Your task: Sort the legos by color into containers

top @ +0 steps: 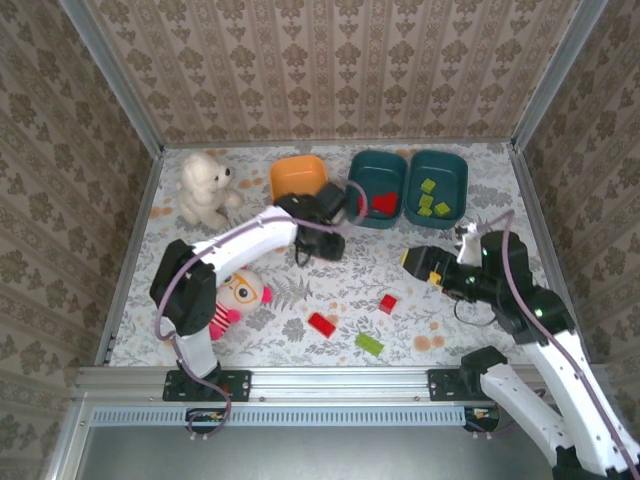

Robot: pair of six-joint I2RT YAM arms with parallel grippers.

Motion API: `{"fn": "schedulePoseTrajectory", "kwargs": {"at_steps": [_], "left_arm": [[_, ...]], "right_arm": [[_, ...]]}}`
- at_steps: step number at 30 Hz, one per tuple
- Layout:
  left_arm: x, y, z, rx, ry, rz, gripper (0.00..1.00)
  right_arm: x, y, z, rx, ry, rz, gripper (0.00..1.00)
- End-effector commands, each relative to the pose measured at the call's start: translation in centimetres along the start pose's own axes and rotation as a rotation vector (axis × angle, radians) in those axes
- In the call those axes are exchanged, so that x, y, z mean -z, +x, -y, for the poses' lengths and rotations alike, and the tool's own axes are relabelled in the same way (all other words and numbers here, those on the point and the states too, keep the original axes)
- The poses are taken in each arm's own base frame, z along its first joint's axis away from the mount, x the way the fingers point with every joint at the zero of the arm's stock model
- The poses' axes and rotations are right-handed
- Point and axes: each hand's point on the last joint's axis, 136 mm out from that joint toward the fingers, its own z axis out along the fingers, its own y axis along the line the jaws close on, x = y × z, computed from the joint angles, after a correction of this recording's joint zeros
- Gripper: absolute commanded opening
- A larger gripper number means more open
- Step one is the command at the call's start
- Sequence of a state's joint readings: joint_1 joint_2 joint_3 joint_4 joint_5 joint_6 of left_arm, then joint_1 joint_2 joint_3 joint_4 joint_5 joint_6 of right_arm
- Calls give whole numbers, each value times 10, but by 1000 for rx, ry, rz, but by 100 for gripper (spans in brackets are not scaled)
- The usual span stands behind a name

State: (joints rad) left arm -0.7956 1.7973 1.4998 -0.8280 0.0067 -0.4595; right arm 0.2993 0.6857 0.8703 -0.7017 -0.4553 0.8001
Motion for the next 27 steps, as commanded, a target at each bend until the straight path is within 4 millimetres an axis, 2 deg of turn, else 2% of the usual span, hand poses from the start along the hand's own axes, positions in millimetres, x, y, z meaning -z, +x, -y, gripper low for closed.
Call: {"fn": "schedulePoseTrajectory", "kwargs": {"at_steps": [1, 5, 8, 13, 15, 16, 18, 23, 27], "left_arm": [[13, -42, -25, 68, 47, 77, 46], [-2, -100, -60, 163, 67, 156, 46], [-13, -138, -78, 173, 74, 198, 46], [-45, -177, -98, 157, 66, 215, 46], [-56, -186, -101, 164, 73, 219, 47], [-61, -192, -115, 194, 68, 225, 47], [-70, -198, -123, 225, 81, 229, 48], [-91, -196, -125, 270, 125, 195, 53], [-93, -186, -125, 290, 124, 154, 66]], "right_arm": [[-18, -25, -32, 94, -89, -2, 98], [-44, -49, -48, 137, -80, -23, 98], [-69, -58, -51, 146, -45, -66, 97], [-98, -66, -58, 150, -31, -99, 96], [-103, -69, -61, 157, -29, -99, 96], [-105, -70, -61, 158, -28, -100, 96], [-107, -70, -62, 159, -28, -108, 96], [-109, -65, -56, 161, -11, -130, 96], [-112, -63, -47, 163, 21, -139, 96]]}}
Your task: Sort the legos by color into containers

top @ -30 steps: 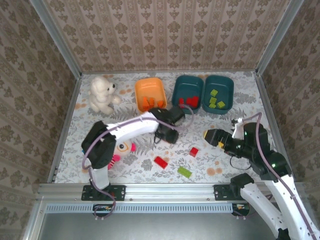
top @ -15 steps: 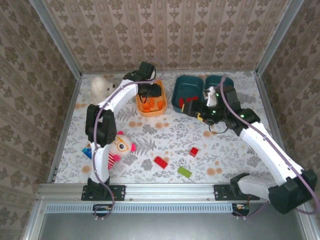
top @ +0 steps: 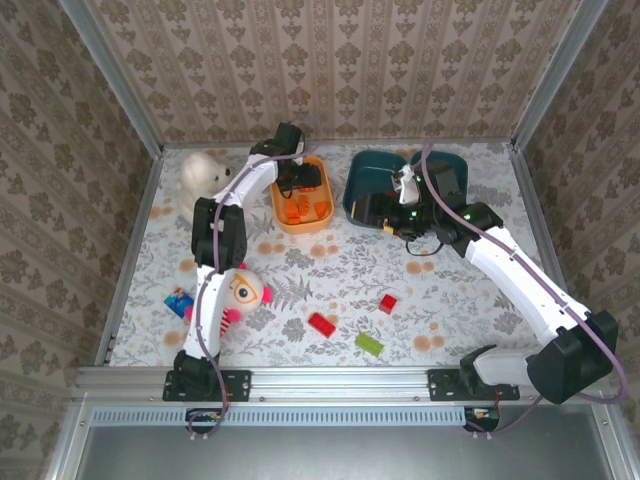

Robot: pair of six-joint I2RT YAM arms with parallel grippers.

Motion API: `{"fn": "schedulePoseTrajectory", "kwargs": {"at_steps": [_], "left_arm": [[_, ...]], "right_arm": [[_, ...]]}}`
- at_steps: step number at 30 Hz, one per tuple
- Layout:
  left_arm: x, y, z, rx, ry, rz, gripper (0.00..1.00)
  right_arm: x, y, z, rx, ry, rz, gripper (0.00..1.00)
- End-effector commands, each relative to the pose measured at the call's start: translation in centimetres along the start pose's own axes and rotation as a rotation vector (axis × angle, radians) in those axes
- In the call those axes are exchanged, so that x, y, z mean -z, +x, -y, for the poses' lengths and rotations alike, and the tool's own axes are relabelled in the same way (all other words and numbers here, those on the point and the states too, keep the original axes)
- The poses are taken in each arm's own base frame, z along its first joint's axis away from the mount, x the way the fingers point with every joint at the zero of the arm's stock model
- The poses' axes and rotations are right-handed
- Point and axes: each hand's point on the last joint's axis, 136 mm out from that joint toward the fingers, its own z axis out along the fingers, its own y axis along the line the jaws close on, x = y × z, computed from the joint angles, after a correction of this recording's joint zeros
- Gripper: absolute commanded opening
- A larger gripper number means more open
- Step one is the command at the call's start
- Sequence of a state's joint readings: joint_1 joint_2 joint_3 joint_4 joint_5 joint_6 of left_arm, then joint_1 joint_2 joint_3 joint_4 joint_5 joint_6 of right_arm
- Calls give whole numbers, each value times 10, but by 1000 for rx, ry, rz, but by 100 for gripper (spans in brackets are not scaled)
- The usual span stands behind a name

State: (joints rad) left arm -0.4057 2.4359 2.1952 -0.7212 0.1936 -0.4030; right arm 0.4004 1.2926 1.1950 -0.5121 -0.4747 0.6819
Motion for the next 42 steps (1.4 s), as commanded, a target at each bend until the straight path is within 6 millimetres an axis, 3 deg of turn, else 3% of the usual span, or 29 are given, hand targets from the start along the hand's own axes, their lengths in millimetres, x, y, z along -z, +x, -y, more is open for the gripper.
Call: {"fn": "schedulePoseTrajectory", "kwargs": {"at_steps": [1, 7, 10, 13, 16, 19, 21, 27, 29, 33, 37, 42], "left_arm": [[8, 3, 8, 22, 27, -27, 69], [53, -16, 18, 42, 45, 59, 74], [89, -25, 31, 45, 76, 128, 75], [127, -19, 50, 26, 139, 194, 75], [156, 11, 75, 22, 293, 204, 76], [173, 62, 88, 57, 422, 122, 78], [187, 106, 102, 27, 482, 68, 82], [213, 211, 100, -10, 535, -28, 83], [216, 234, 96, -8, 543, -35, 83], [223, 260, 90, -10, 543, -28, 88], [230, 265, 88, -17, 530, -25, 89], [237, 266, 87, -32, 519, -23, 89]], "right_arm": [[0, -3, 5, 30, 47, 4, 95], [14, 8, 43, 17, 283, -39, 92], [25, 29, 71, -78, 435, -105, 89], [30, 59, 97, -207, 562, -191, 86], [28, 84, 111, -298, 629, -236, 84], [20, 105, 121, -379, 669, -267, 84], [12, 121, 126, -438, 678, -300, 84], [-11, 149, 145, -499, 750, -339, 82], [-19, 157, 153, -523, 763, -346, 81], [-36, 171, 166, -573, 759, -364, 75], [-44, 174, 176, -580, 776, -360, 71], [-52, 182, 186, -598, 785, -361, 54]]}}
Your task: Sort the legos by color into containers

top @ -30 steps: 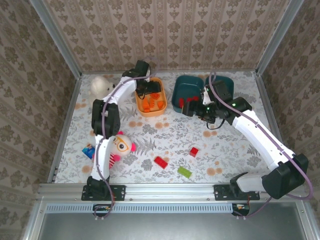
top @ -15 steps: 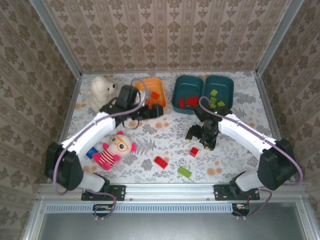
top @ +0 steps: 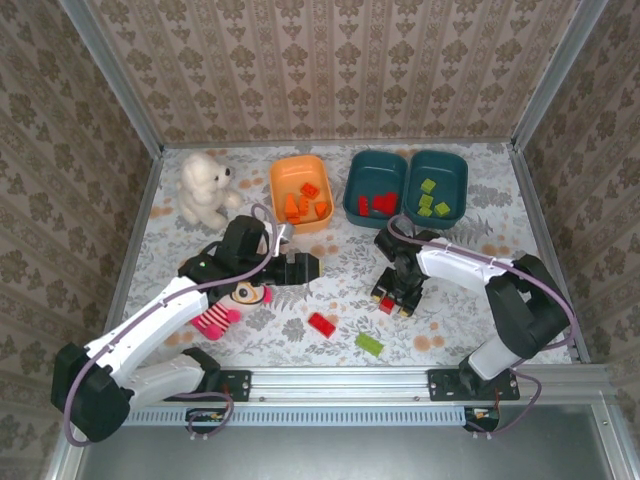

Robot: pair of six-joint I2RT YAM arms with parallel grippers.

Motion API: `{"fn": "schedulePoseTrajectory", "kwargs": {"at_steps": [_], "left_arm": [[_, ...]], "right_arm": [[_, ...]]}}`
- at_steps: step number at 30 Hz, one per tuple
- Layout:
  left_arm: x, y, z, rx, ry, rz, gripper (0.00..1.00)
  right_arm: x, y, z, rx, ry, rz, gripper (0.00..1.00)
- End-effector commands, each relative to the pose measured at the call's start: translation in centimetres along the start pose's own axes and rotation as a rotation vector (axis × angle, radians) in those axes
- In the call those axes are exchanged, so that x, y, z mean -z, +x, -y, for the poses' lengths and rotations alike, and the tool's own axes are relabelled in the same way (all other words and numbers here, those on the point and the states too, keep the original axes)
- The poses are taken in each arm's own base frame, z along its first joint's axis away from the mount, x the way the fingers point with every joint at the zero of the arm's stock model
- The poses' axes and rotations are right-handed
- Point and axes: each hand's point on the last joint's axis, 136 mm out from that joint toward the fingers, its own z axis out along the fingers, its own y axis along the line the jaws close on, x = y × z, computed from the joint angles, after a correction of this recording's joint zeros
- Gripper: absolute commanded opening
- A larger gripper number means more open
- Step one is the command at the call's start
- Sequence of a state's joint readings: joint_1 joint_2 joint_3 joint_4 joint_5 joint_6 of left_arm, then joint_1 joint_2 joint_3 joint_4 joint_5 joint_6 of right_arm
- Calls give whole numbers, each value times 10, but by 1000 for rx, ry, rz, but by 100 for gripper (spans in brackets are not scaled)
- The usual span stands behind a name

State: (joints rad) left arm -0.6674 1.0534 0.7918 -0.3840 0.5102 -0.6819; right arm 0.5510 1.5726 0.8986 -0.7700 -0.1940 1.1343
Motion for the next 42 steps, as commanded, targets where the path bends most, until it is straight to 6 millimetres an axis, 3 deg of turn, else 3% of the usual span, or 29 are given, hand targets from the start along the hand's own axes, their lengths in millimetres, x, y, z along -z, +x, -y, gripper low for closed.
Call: {"fn": "schedulePoseTrajectory", "kwargs": {"at_steps": [1, 6, 10, 15, 19, 26, 31, 36, 40, 42], "left_arm": [[8, 0, 6, -6, -7, 6, 89], [11, -1, 9, -7, 3, 19, 89], [13, -12, 10, 20, -8, 61, 89], [12, -45, -1, 105, -55, 106, 88], [9, -83, -5, 122, -70, 162, 89], [-2, -146, -18, 160, -68, 197, 88], [-6, -180, -23, 136, -82, 213, 88], [-18, -189, -27, 135, -79, 205, 88], [-23, -186, -30, 116, -99, 177, 88], [-27, -180, -32, 102, -111, 153, 88]], "right_arm": [[-9, 0, -2, -28, -2, -6, 51], [-3, -8, -8, -4, -7, 38, 29], [38, -21, -29, 103, -35, 166, 25], [92, -57, -77, 239, -60, 312, 24], [115, -101, -120, 267, -98, 375, 23], [117, -189, -186, 291, -173, 413, 21], [103, -240, -203, 273, -198, 411, 22], [70, -272, -209, 245, -246, 342, 27], [45, -280, -207, 234, -239, 279, 32], [41, -282, -204, 226, -236, 269, 40]]}}
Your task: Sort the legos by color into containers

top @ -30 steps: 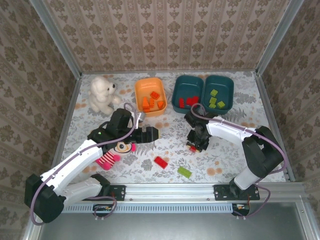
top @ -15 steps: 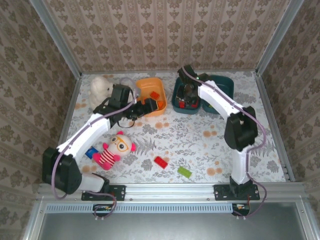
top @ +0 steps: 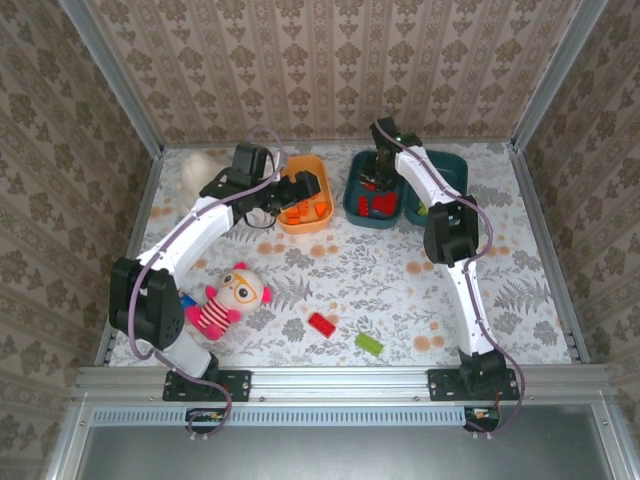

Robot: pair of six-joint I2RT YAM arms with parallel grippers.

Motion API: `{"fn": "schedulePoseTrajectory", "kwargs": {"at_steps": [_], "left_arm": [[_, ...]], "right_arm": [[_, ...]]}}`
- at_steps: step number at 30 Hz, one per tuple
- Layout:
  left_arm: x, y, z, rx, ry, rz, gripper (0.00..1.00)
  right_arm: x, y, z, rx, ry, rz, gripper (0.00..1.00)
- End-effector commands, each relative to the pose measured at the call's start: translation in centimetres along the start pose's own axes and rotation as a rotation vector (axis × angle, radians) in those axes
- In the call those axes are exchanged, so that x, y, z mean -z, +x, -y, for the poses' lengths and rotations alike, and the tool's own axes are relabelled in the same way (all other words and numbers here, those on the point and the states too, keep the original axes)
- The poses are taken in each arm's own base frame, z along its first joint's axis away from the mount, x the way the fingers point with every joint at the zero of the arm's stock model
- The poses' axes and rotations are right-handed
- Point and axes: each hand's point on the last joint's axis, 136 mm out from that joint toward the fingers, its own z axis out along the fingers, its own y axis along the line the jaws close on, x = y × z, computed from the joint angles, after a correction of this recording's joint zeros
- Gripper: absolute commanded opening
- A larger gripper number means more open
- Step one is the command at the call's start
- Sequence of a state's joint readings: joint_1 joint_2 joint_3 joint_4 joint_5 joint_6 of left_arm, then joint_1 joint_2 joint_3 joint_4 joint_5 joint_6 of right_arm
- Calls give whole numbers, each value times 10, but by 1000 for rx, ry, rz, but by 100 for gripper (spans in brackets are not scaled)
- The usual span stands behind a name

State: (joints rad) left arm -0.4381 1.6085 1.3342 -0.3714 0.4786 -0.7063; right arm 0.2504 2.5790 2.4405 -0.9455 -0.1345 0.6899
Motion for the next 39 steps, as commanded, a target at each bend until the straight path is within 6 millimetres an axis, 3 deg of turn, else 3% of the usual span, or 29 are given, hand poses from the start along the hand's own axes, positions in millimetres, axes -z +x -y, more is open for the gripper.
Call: {"fn": "schedulePoseTrajectory", "kwargs": {"at_steps": [1, 5, 7, 12, 16, 20, 27, 33, 36, 39], "left_arm": [[0, 5, 7, -68, 5, -35, 88], [2, 18, -2, -110, -24, -79, 87], [-1, 33, 3, -141, -21, -118, 87], [5, 47, -2, -160, -33, -139, 87], [14, 59, -2, -178, -31, -156, 86], [30, 84, -4, -202, -34, -192, 86], [76, 128, -32, -186, -126, -179, 85], [112, 158, -56, -124, -190, -113, 85], [127, 168, -61, -101, -195, -83, 85], [139, 179, -65, -75, -196, -69, 85]], "right_arm": [[-1, 13, 1, 11, -4, -71, 45], [19, 0, -5, 21, -26, -22, 64], [36, -8, -12, 33, -50, 14, 70], [99, -19, -31, 102, -90, 119, 72], [142, -1, -37, 204, -85, 174, 72], [176, 54, -39, 345, -68, 191, 72], [191, 220, -26, 670, -114, 80, 73], [182, 340, -3, 899, -109, -11, 77], [163, 382, 5, 968, -85, -70, 80], [144, 405, 4, 1024, -51, -114, 81]]}}
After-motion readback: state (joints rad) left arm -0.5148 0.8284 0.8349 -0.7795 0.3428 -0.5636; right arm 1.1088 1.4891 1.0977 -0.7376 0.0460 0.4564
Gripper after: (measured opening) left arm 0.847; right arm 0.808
